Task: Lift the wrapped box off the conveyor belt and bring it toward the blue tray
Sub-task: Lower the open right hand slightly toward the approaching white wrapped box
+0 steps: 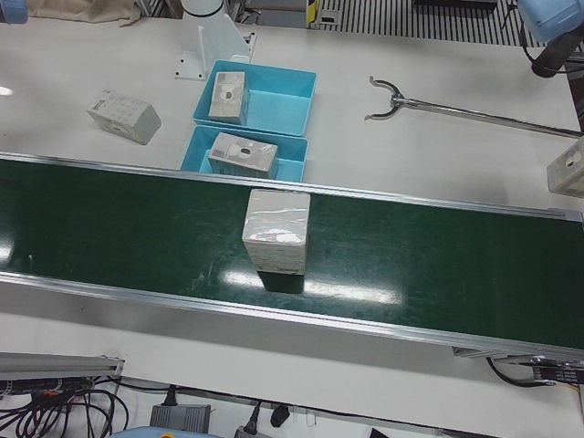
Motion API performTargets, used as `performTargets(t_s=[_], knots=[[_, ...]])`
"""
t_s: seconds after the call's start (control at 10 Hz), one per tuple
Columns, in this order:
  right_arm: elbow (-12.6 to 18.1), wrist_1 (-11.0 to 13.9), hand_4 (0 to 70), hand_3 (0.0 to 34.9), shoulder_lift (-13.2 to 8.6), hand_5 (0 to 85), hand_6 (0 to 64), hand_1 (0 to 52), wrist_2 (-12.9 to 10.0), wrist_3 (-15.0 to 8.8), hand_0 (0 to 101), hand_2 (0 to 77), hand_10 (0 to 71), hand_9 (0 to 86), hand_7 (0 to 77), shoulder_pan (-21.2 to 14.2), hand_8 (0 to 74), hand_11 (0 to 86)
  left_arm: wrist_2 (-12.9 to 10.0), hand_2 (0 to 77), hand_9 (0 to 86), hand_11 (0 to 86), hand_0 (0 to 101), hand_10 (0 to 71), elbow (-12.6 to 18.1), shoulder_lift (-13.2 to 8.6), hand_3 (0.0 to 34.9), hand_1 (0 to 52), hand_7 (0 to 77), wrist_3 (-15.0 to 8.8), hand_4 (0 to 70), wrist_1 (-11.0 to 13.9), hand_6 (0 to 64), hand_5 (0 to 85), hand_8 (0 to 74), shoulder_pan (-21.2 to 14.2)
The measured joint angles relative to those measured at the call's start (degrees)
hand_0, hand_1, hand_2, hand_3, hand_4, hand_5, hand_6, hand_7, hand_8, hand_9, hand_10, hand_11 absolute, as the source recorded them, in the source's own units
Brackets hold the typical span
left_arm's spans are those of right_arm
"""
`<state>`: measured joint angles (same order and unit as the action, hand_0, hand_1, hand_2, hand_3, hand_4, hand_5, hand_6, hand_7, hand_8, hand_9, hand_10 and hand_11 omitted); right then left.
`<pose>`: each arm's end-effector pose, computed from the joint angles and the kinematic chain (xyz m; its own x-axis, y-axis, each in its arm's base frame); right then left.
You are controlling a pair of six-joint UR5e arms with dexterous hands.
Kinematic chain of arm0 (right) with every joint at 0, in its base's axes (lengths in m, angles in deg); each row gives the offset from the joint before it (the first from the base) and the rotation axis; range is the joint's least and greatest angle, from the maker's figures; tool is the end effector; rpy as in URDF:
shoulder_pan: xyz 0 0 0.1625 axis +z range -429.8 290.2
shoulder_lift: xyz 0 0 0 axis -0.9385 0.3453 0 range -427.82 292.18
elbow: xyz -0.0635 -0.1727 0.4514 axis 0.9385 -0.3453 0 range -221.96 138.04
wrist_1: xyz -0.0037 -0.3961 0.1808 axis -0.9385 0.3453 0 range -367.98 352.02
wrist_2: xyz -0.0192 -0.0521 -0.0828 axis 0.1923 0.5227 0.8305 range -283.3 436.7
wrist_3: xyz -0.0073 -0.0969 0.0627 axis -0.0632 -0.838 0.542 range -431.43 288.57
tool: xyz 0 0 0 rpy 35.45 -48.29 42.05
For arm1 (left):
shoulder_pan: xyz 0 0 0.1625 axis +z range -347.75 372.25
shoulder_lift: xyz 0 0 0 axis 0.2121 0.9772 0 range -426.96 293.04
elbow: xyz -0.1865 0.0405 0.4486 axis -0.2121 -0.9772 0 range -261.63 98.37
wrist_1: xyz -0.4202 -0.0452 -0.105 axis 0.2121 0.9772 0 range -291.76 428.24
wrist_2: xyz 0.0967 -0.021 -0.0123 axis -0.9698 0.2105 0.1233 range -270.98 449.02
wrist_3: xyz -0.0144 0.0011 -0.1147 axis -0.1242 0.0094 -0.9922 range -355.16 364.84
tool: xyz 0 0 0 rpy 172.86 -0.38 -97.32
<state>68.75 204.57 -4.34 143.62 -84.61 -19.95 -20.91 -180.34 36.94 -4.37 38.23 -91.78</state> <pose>-0.2679 -0.5947 0.3639 -0.9600 0.2513 0.1238 -0.0570 0.2576 -0.9646 -0.2352 -0.5542 0.5892 -0.9762 -0.0787 0.2021 -0.1900 -0.1395 -0.9718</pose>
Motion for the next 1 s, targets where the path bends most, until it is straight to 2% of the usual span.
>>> performTargets(t_s=[0.8,1.0], knots=[[-1.72,-0.01,2.7,0.0,-0.51,1.6,0.0,10.9,-0.02,-0.17,43,12.0,0.0,3.3,0.5,-1.83,2.2,1.6,0.00,1.1,0.0,0.0,0,0.0,0.00,0.00,0.0,0.0,0.0,0.00,0.0,0.00,0.0,1.1,0.0,0.00],[-3.20,-1.16,2.7,0.0,-0.76,2.7,0.0,10.9,-0.03,-0.16,43,12.0,0.0,3.3,0.5,-1.98,2.2,1.6,0.00,1.1,0.0,0.0,0,0.0,0.00,0.00,0.0,0.0,0.0,0.00,0.0,0.00,0.0,1.1,0.0,0.00]])
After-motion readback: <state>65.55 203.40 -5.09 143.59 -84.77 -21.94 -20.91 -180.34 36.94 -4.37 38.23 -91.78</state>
